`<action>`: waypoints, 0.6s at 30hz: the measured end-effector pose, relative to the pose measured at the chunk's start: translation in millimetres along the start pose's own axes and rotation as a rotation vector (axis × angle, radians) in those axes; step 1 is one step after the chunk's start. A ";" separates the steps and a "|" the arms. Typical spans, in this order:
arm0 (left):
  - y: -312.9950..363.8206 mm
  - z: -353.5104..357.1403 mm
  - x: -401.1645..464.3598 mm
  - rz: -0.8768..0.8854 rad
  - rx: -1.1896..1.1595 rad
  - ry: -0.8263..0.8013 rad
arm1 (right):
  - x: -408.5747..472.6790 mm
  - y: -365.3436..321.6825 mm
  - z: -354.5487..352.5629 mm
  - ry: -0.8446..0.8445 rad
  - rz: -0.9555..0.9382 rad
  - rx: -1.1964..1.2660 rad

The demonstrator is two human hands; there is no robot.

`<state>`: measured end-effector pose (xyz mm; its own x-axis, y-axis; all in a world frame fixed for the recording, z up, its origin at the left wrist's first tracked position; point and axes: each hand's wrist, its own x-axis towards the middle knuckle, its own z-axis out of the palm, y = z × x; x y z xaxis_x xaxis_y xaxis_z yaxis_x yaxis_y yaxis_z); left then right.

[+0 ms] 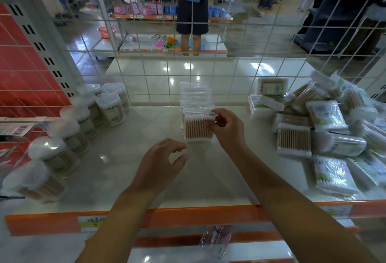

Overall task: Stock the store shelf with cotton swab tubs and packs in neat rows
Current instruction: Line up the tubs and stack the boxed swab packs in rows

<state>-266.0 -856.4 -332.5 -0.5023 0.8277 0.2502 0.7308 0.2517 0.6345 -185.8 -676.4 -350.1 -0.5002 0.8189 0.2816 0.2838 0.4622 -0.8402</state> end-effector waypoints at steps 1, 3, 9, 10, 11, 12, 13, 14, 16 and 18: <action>0.3 0.7 -0.2 -0.003 -0.001 -0.004 | -0.8 -0.3 -0.4 -0.004 0.000 -0.001; 1.1 1.7 -0.4 -0.005 0.008 -0.010 | -2.5 -3.9 -2.7 -0.017 -0.001 -0.012; 16.1 5.5 1.8 0.018 0.091 -0.001 | -25.9 -24.0 -29.2 -0.215 0.018 -0.263; 21.7 7.9 2.9 0.033 0.110 -0.006 | -33.2 -24.9 -35.8 -0.246 -0.009 -0.309; 28.0 11.2 4.2 0.053 0.126 -0.009 | -40.6 -24.8 -42.3 -0.275 -0.035 -0.344; 34.8 15.1 5.6 0.073 0.139 -0.014 | -47.4 -23.7 -48.4 -0.300 -0.054 -0.369; 42.1 19.6 7.1 0.086 0.149 -0.025 | -53.7 -22.2 -55.0 -0.320 -0.070 -0.390; 49.7 24.4 8.3 0.098 0.155 -0.041 | -58.5 -19.6 -61.4 -0.334 -0.078 -0.414; 64.7 35.2 10.2 0.129 0.158 -0.062 | -66.4 -14.4 -76.9 -0.342 -0.075 -0.453; 78.9 47.1 12.0 0.160 0.154 -0.083 | -71.0 -7.7 -94.6 -0.332 -0.059 -0.475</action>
<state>-192.6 -803.0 -313.8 -0.3395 0.9001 0.2730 0.8630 0.1826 0.4711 -75.1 -705.9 -319.8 -0.7342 0.6720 0.0964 0.5454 0.6684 -0.5057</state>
